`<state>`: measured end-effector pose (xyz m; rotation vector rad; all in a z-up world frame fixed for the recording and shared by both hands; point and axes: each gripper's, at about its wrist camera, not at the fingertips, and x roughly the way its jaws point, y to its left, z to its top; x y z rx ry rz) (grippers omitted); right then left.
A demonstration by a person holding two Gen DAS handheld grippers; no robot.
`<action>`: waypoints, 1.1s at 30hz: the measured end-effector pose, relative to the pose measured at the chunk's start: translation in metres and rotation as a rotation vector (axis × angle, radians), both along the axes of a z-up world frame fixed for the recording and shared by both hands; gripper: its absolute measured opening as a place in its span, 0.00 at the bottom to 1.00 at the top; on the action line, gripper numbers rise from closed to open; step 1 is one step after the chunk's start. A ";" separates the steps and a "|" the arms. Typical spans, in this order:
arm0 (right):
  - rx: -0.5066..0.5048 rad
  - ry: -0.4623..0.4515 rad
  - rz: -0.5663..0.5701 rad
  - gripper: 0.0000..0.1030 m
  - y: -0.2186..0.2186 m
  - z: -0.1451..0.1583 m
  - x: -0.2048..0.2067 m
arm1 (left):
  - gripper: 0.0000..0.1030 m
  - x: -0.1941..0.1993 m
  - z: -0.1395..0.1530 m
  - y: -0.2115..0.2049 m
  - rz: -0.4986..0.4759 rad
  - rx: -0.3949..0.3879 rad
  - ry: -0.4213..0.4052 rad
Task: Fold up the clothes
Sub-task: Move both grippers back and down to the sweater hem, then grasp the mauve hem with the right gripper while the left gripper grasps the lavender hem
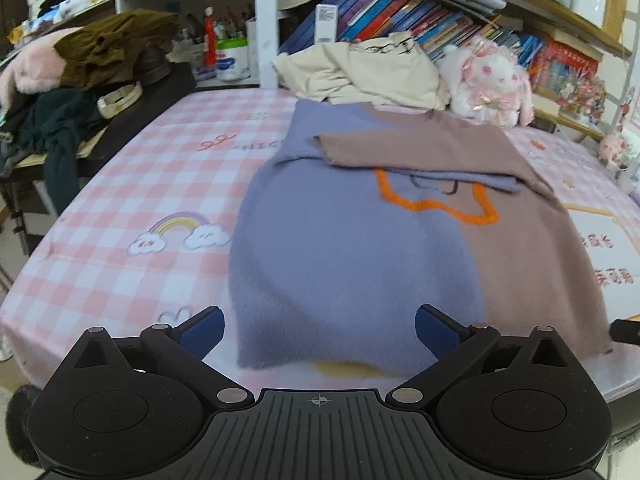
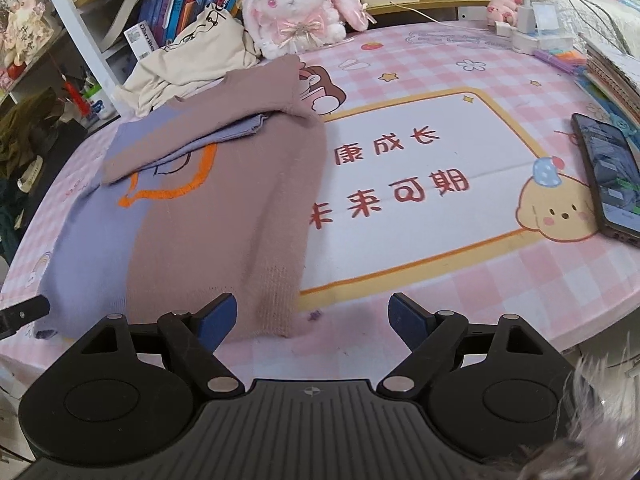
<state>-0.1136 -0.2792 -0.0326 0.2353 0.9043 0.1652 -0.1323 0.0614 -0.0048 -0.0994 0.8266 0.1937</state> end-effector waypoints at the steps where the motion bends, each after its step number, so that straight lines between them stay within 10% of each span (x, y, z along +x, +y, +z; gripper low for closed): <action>1: 0.002 -0.003 0.000 0.81 -0.002 0.000 -0.002 | 1.00 -0.002 0.000 0.000 0.010 0.004 0.005; 13: 0.029 0.027 0.005 0.80 -0.014 -0.007 -0.006 | 0.95 -0.022 -0.008 0.015 0.055 -0.059 -0.008; 25: 0.116 0.036 0.018 0.45 -0.010 -0.008 0.023 | 0.45 0.005 -0.018 0.039 0.106 -0.128 0.009; 33: 0.069 0.022 0.058 0.42 0.002 -0.008 0.028 | 0.39 0.010 -0.026 0.046 0.172 -0.201 0.033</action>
